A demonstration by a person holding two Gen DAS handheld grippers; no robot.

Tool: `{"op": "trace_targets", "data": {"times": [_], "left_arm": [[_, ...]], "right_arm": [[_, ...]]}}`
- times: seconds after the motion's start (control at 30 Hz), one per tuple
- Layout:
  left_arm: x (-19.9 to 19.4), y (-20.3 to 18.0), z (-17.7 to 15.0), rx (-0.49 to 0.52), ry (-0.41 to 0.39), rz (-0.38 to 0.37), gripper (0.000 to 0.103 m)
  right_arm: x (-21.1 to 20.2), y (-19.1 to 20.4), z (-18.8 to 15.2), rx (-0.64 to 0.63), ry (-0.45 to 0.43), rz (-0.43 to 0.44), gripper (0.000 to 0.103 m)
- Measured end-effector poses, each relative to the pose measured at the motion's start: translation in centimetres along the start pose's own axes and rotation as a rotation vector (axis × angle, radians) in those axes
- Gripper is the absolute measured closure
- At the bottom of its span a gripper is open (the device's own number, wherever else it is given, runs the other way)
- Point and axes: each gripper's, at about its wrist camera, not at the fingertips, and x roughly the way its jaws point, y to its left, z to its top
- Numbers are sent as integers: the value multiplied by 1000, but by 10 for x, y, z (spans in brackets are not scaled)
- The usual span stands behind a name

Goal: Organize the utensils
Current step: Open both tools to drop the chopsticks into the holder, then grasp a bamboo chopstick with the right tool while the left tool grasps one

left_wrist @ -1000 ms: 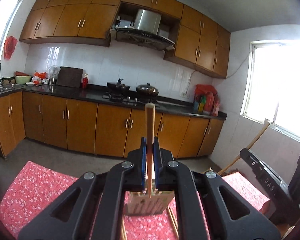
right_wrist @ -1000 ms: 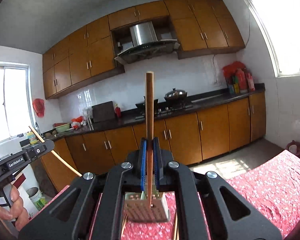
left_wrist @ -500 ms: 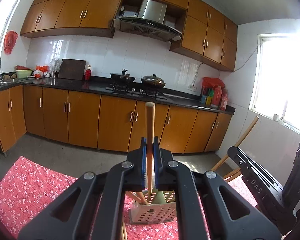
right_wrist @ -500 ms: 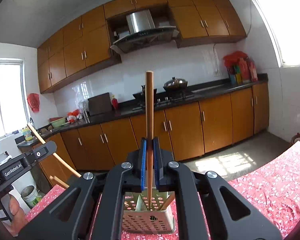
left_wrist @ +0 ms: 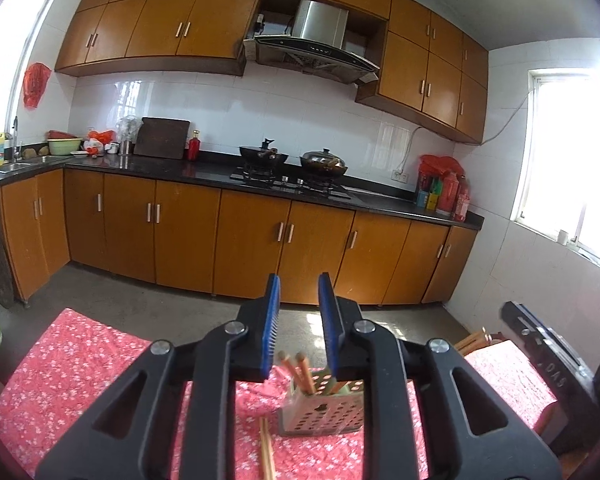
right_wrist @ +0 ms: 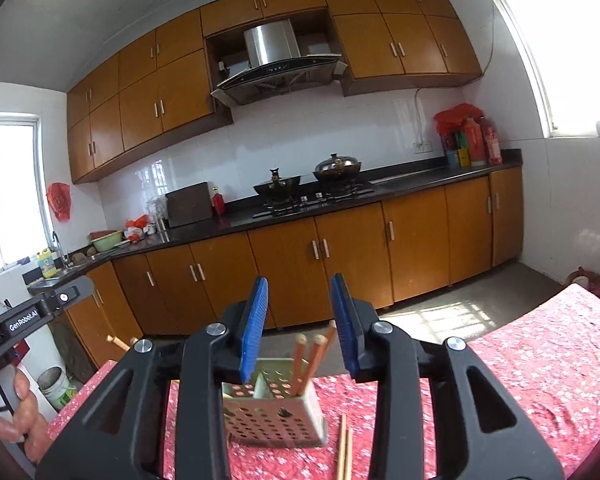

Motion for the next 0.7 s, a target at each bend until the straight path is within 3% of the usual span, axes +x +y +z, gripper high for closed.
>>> {"op": "trace_targets", "data": {"times": [0.1, 0.2, 0.37, 0.43, 0.57, 0.7], "left_arm": [[-21, 12, -16, 13, 21, 48, 76], [-34, 27, -40, 12, 75, 80, 71], [-23, 59, -112, 25, 263, 149, 69], [-11, 69, -138, 34, 342, 175, 69], [2, 82, -176, 25, 455, 178, 69], [4, 86, -195, 10, 503, 152, 69]], "right_arm": [[-22, -9, -6, -13, 16, -33, 68], [-34, -23, -26, -26, 93, -79, 65], [-14, -49, -95, -18, 367, -146, 65], [-2, -55, -124, 0, 477, -138, 68], [16, -55, -174, 40, 644, -75, 84], [29, -46, -193, 37, 705, -51, 87]]}}
